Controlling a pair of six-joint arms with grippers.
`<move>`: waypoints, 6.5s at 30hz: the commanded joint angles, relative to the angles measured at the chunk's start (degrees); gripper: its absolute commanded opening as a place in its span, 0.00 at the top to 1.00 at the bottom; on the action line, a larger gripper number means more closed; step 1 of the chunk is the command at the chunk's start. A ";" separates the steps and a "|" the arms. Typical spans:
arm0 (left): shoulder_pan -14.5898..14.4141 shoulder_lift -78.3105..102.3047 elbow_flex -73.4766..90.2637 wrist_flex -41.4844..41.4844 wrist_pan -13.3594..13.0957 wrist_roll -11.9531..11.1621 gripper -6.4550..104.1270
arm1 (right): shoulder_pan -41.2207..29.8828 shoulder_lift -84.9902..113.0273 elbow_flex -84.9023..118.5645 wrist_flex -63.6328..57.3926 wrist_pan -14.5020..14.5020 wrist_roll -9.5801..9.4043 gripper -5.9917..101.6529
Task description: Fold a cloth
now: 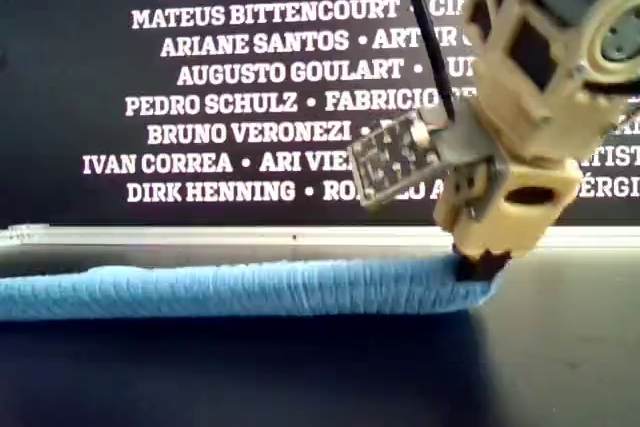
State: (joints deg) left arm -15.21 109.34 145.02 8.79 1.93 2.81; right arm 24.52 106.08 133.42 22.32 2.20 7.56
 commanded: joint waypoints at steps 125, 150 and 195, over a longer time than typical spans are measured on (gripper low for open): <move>0.79 62.67 27.51 -0.09 -1.49 0.70 0.35 | 0.09 -0.35 -11.95 -1.41 0.35 -2.11 0.93; 0.97 68.03 27.51 -0.18 -1.67 0.70 0.35 | 24.61 -36.30 -62.75 -1.41 0.44 -2.99 0.93; 8.61 67.94 27.77 -0.18 -1.67 0.79 0.35 | 39.02 -83.41 -115.14 -1.41 1.58 -2.20 0.54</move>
State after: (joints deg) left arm -8.09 176.22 173.41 8.88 0.70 3.34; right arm 63.54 20.39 23.20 22.32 3.52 4.92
